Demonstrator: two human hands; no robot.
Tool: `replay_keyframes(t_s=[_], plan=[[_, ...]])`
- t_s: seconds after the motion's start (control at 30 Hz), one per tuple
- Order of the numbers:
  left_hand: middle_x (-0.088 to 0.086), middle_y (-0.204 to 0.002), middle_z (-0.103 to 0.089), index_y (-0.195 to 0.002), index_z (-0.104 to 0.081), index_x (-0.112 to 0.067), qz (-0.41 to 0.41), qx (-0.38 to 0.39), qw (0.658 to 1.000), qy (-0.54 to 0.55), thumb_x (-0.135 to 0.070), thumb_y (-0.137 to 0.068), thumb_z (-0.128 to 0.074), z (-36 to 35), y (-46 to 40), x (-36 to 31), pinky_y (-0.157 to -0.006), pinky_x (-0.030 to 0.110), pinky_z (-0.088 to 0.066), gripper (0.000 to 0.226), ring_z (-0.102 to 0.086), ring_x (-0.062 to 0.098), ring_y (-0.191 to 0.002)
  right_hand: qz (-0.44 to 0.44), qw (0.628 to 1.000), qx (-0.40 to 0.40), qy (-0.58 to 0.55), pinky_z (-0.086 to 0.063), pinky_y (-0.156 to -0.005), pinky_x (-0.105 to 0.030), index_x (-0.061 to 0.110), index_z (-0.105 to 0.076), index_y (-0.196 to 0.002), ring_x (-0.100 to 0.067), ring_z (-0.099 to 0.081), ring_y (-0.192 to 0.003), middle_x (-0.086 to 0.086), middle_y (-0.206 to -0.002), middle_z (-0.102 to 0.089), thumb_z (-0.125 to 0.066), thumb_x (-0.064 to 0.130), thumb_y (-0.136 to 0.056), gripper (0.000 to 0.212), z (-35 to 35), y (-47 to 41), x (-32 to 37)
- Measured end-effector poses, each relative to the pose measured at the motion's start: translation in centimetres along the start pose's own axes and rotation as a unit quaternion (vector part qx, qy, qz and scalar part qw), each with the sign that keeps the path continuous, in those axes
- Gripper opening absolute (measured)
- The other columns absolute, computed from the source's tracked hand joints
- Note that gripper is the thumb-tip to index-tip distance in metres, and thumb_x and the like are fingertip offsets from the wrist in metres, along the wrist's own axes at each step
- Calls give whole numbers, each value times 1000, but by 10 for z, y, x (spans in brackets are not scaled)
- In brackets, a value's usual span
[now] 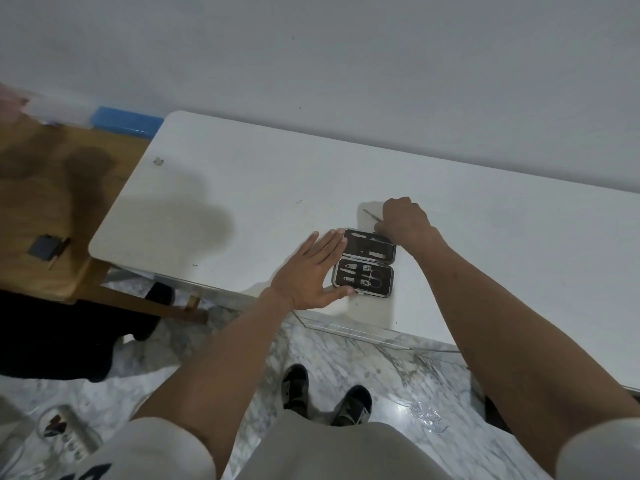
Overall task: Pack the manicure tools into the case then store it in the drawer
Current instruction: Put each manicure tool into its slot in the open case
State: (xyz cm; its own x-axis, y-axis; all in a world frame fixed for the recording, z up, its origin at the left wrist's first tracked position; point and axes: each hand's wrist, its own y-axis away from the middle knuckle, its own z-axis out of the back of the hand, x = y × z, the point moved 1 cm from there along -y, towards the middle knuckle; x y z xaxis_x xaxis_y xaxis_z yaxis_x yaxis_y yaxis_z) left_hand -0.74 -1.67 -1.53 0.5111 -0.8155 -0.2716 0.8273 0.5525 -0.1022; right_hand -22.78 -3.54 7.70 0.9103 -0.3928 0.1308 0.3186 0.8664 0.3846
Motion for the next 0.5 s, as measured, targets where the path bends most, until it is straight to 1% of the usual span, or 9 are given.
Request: replay_keyframes(t_s=[0.1, 0.2, 0.27, 0.4, 0.5], plan=[[11, -169, -12, -159, -18, -2, 0, 2, 1000, -2, -73, -94, -37, 0, 0, 0, -125, 49, -17, 98, -8, 21, -157, 4, 1000, -4, 4, -41, -67, -31, -2, -62, -104, -36, -62, -94, -18, -106, -63, -59, 14, -84, 26, -2, 1, -2], [11, -169, -12, -159, -18, -3, 0, 3, 1000, -6, -73, -94, -37, 0, 0, 1, -125, 49, -17, 98, -7, 20, -157, 4, 1000, -5, -12, -41, -69, -32, -3, -57, -111, -38, -61, -99, -20, -111, -60, -60, 12, -85, 30, -1, 1, -4], [10, -169, -11, -159, -17, -3, 1, 7, 1000, -8, -74, -94, -35, 0, 0, 1, -125, 48, -17, 98, -6, 20, -157, 2, 1000, -4, -23, -41, -68, -32, -3, -55, -111, -38, -60, -99, -21, -113, -58, -61, 11, -85, 30, 1, 0, -5], [9, -169, -7, -160, -13, -5, 5, 18, 1000, -9, -76, -94, -32, 0, 0, 0, -126, 47, -13, 99, -3, 18, -157, -18, 998, -12, -57, -47, -74, -36, -2, -54, -115, -38, -60, -101, -22, -116, -55, -55, 2, -88, 27, 3, -1, -9], [9, -169, -8, -160, -14, -4, 3, 13, 1000, -5, -74, -94, -34, 0, 0, 1, -126, 48, -14, 98, -4, 19, -157, -40, 998, -21, -52, -47, -73, -34, -4, -57, -108, -39, -61, -101, -23, -115, -57, -55, 0, -87, 22, 7, -2, -10]])
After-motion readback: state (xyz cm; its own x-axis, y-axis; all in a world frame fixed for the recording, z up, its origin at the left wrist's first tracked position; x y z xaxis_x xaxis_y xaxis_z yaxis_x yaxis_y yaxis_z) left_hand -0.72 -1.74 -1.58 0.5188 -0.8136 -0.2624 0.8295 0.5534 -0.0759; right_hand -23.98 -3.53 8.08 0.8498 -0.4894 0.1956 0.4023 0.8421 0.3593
